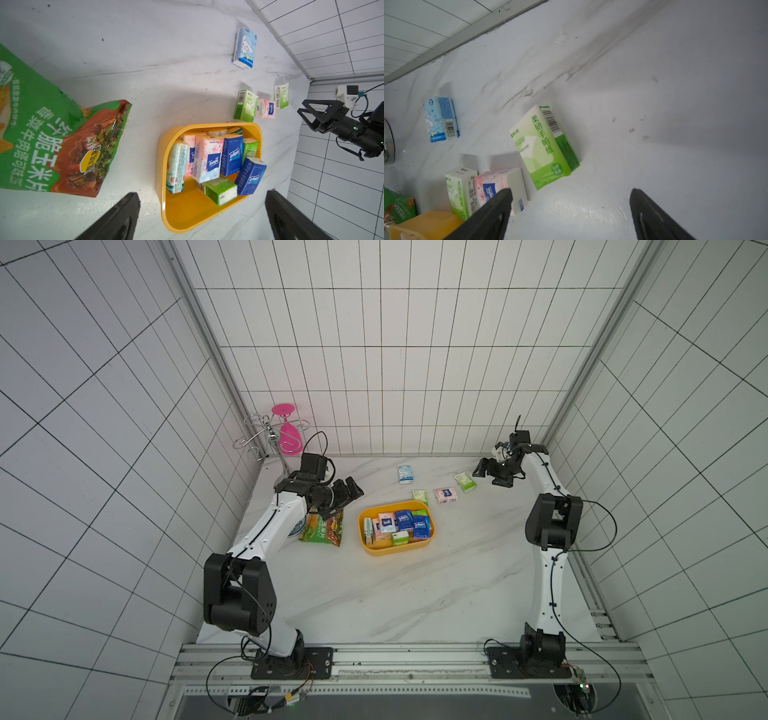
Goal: Put the pocket tissues into the storage box
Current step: Pick up the pocket tissues from the center of the board.
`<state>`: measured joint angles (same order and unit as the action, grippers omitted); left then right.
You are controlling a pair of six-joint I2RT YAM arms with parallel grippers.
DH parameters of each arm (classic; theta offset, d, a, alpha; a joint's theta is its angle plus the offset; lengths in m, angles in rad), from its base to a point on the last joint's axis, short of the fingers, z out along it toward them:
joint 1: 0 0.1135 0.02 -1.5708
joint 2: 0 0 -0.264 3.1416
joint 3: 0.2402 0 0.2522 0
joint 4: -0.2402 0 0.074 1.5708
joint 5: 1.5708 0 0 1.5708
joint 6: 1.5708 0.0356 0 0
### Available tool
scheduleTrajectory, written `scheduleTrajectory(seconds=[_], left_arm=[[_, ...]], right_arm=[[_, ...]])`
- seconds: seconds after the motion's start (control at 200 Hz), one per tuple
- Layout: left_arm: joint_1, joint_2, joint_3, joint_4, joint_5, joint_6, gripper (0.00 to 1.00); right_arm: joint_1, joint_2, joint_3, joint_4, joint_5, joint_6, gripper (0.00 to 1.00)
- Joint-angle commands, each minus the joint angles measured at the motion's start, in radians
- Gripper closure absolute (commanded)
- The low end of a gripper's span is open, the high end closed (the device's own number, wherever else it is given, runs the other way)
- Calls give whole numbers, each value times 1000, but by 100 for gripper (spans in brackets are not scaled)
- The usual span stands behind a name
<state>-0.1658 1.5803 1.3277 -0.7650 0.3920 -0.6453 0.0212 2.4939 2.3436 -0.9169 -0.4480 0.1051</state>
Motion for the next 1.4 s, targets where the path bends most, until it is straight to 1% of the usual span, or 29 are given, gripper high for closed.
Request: scheduleTrajectory(seconds=[0.0, 0.19, 0.42, 0.595, 0.64, 0.775, 0.87, 0.905, 0.979, 1.129, 1.189, 1.239, 1.324, 1.394], left_arm=[[0, -5, 13, -31, -48, 5, 3], [0, -23, -1, -39, -75, -6, 2], [0, -37, -25, -43, -89, -22, 2], [1, -50, -41, -46, -98, -22, 3], [2, -51, -43, -51, -97, -23, 3], [2, -51, -45, -60, -96, -19, 3], [3, -54, -43, -69, -95, -14, 3], [3, -55, -45, -73, -96, -13, 3], [4, -61, -46, -82, -98, -10, 3], [7, -80, -55, -92, -97, -7, 3], [11, -84, -58, -97, -96, -5, 2], [12, -90, -58, -101, -97, -4, 3], [14, -103, -63, -105, -97, 0, 3], [18, -115, -73, -106, -97, 0, 3]], right_arm=[[18, 40, 58, 18, -15, -71, 1], [50, 94, 120, 40, 33, -92, 1], [108, 127, 156, 33, 156, -107, 1], [124, 126, 155, 16, 207, -115, 1], [127, 122, 146, 3, 202, -117, 1], [147, 115, 110, -27, 232, -134, 7], [154, 115, 107, -35, 267, -133, 20], [154, 119, 113, -41, 282, -134, 22], [156, 125, 118, -56, 320, -145, 22], [170, 121, 93, -75, 368, -175, 18], [178, 122, 94, -75, 387, -183, 18], [184, 124, 96, -74, 396, -190, 22], [191, 126, 99, -73, 400, -193, 33], [194, 128, 100, -74, 405, -195, 40]])
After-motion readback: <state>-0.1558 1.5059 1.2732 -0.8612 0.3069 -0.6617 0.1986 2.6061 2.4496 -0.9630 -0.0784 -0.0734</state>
